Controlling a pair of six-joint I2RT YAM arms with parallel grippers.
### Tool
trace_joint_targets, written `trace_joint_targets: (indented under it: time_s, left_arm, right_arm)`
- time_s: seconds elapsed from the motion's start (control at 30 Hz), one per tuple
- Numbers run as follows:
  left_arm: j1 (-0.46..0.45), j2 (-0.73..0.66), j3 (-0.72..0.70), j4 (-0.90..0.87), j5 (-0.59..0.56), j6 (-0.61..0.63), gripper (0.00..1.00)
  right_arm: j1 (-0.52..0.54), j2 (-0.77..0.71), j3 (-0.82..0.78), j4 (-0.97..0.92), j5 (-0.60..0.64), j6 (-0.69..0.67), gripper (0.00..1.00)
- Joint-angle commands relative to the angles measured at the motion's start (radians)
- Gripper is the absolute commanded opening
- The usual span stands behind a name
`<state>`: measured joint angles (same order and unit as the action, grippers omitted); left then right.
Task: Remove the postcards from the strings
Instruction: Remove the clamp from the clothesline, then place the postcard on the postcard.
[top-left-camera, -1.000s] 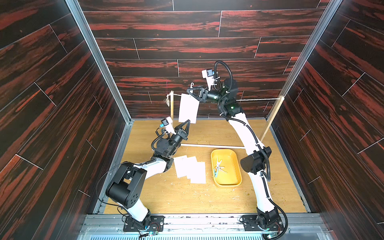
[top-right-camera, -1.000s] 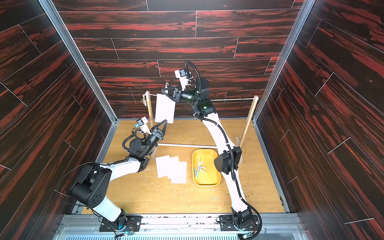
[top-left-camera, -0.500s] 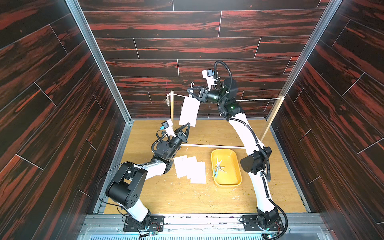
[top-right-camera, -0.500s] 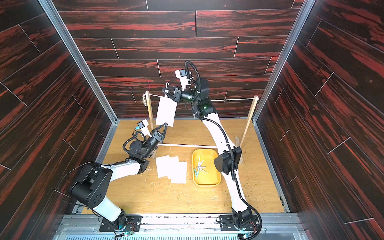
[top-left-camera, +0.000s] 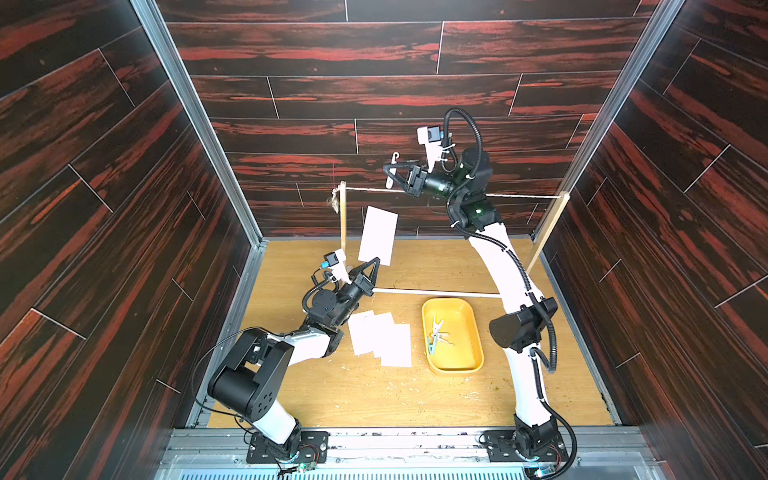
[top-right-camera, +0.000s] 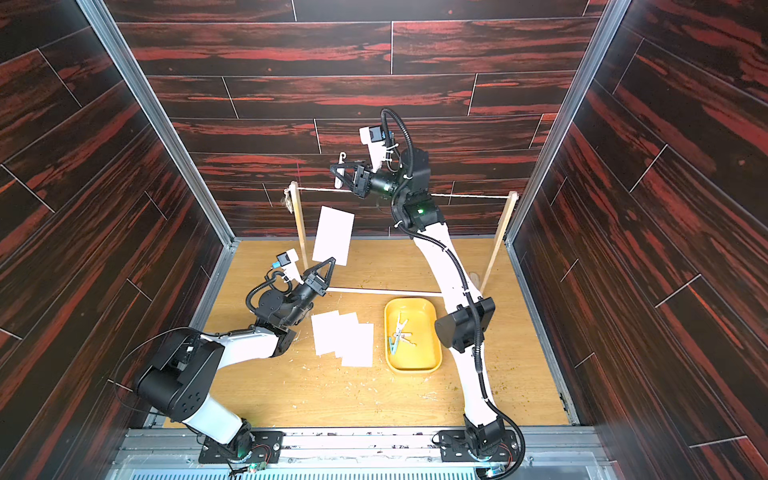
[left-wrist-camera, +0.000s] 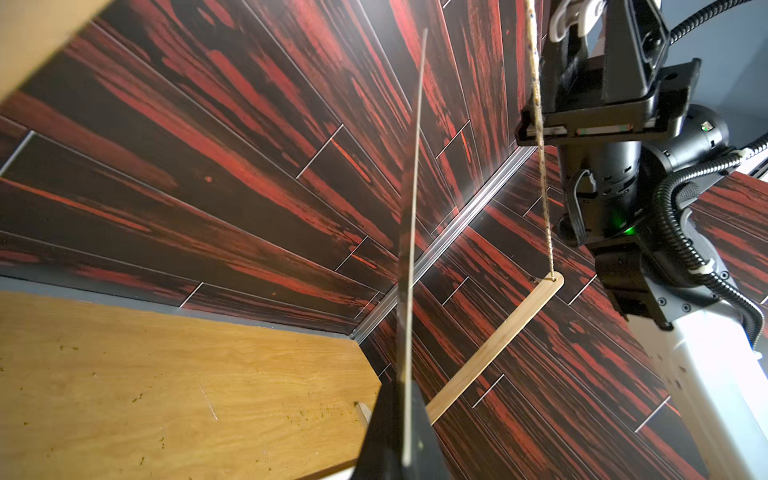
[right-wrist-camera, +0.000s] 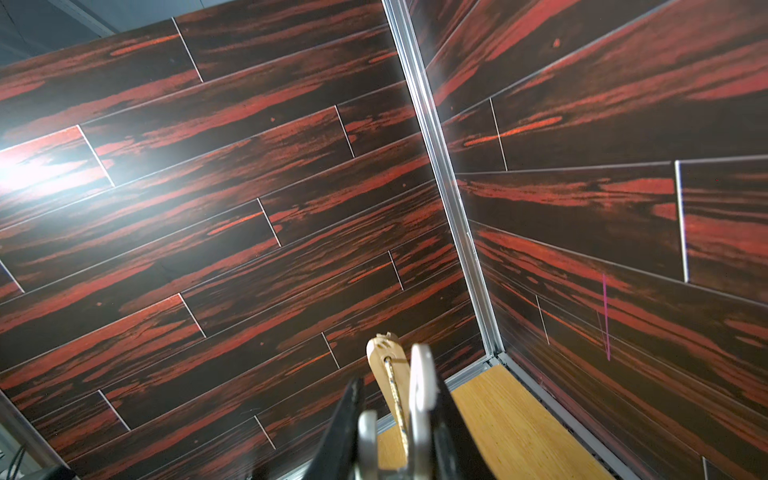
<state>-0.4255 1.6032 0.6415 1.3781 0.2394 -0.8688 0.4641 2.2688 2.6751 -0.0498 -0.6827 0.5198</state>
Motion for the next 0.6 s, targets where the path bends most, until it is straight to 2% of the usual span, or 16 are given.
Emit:
trace_joint_targets:
  time_s: [0.0, 0.33, 0.57]
  left_arm:
    - [0.002, -0.045, -0.027, 0.033, 0.016, -0.029, 0.00]
    - [0.002, -0.094, -0.070, -0.062, 0.114, -0.071, 0.00]
    - [0.002, -0.152, -0.126, -0.177, 0.161, -0.137, 0.00]
  right_arm:
    - [-0.008, -0.090, -0.032, -0.012, 0.020, -0.033, 0.25]
    - [-0.030, -0.226, -0.186, -0.023, 0.035, -0.086, 0.24]
    - [-0.038, -0.412, -0.464, 0.033, 0.039, -0.132, 0.25]
